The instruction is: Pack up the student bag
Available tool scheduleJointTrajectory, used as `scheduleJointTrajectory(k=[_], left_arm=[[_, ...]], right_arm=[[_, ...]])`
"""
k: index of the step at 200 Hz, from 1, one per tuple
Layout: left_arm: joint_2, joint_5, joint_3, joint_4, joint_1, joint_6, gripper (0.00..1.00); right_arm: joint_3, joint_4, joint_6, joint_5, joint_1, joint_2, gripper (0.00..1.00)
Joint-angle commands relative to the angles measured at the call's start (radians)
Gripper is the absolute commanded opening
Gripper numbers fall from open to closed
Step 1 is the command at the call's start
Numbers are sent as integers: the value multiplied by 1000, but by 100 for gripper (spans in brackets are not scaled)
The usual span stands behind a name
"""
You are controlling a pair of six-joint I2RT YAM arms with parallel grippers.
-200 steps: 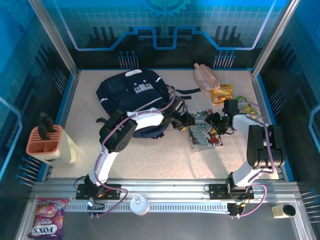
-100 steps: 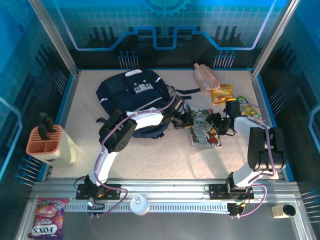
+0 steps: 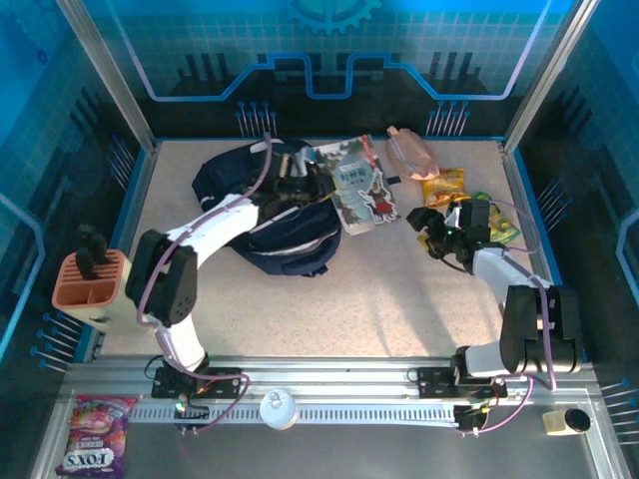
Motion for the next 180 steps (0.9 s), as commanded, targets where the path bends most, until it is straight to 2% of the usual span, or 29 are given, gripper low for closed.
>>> scheduleJointTrajectory(k=[1, 31, 72, 97, 149, 180], left_arm=[[-83, -12, -92, 119, 52, -100, 0], [-178, -40, -194, 227, 117, -219, 0], [-235, -89, -246, 223, 138, -258, 0], [-220, -67, -249, 240, 138, -277, 0], [-185, -24, -241, 290, 139, -333, 0], [-171, -5, -243, 333, 137, -373, 0]], right_arm=[[-10, 159, 76, -70, 59, -24, 84], [-2, 320, 189, -73, 163, 20, 92], [27, 627, 365, -80, 282, 137, 95], [57, 608, 353, -44, 324, 174, 96], [74, 726, 417, -46, 359, 232, 96], [108, 749, 436, -29, 386, 269, 92]])
